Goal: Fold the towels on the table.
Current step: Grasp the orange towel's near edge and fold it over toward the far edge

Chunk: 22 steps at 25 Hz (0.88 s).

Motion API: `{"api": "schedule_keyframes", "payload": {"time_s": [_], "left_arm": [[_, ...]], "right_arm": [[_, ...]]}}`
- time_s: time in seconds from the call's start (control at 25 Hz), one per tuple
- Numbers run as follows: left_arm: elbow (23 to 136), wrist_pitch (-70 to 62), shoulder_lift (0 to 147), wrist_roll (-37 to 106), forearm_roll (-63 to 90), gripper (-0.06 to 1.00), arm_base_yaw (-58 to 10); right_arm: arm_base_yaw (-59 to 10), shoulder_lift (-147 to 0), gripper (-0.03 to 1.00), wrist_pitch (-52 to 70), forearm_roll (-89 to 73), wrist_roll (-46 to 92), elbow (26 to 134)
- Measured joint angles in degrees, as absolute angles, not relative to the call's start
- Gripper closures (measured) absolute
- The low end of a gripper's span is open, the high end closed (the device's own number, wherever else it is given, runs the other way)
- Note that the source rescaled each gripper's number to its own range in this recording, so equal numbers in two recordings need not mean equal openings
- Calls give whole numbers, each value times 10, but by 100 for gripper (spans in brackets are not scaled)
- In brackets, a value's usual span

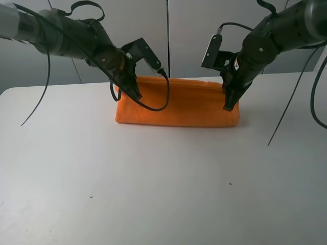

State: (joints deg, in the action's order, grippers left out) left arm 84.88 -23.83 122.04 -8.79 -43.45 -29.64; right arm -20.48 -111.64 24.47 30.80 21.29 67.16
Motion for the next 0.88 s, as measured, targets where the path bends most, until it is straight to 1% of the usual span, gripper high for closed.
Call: {"api": "schedule_keyframes", "payload": {"time_s": [0.52,0.88], "left_arm": [[853,-201,1273,-233,-570,94,-296],[854,-187,1277,-248,-602,94,-294]], "right_arm": [[-199,-1167,97,198,373,177,672],[-198,-1178,96,192,379,171,672]]}}
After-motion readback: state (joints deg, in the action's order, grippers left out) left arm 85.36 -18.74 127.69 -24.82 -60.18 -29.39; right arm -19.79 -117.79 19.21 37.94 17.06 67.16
